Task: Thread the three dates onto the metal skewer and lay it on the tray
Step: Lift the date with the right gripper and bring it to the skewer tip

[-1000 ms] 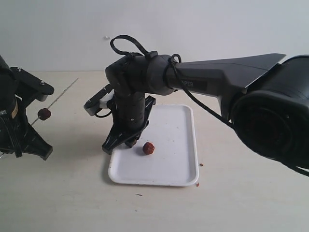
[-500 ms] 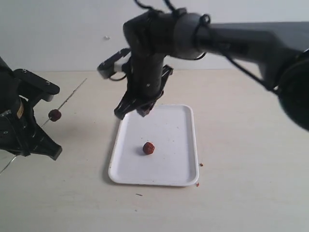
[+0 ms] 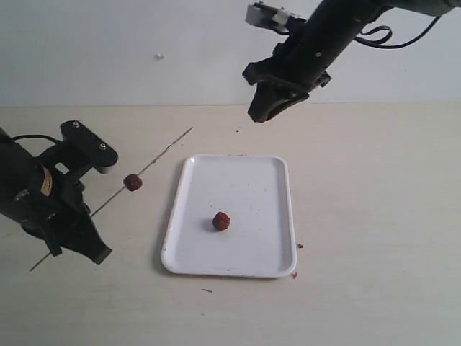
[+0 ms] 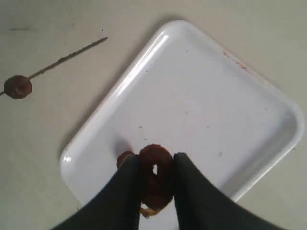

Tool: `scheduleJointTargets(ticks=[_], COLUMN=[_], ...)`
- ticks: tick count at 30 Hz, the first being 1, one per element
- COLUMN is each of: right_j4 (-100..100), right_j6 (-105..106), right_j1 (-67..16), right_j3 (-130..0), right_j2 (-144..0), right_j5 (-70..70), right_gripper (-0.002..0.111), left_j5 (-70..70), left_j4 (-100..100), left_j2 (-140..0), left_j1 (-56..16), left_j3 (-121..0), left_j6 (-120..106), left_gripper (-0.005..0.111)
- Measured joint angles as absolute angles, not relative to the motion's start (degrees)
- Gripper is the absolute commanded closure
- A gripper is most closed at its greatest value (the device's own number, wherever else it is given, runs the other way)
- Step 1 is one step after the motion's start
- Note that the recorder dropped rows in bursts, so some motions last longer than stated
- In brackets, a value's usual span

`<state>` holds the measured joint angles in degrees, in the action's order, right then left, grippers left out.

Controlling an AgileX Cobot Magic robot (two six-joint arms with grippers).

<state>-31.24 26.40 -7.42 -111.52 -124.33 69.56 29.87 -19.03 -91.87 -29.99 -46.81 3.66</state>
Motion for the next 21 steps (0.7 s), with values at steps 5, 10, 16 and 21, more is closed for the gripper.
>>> scheduleJointTargets(ticks=[5,10,16,21], right_j4=[-35.8,-38.1,-44.3,-48.6], right_j6=[29.4,31.7,34.4,36.0], right_j1=[-2.6,-0.8,0.2,1.0], right_j3=[-111.5,-111.5,-111.5,-111.5], right_j2=[-124.3,-124.3,-125.8,-126.5], right_j5=[69.7,69.8,69.9,69.9], right_gripper=[0.087,0.087,0.087,0.087], left_j5=[24.1,17.2,9.9,8.8], left_j4=[-19.0,-19.0,-19.9,-21.7], left_j2=[-91.9,-91.9,-92.0,-93.7], left_j1=[-31.9,-32.3,-32.3,-31.7], left_j3=[-46.8,-46.8,-46.8,-46.8], left_j6=[-4.1,-7.1,-7.7,-7.9], left_gripper=[0.107,0.107,0.107,0.107])
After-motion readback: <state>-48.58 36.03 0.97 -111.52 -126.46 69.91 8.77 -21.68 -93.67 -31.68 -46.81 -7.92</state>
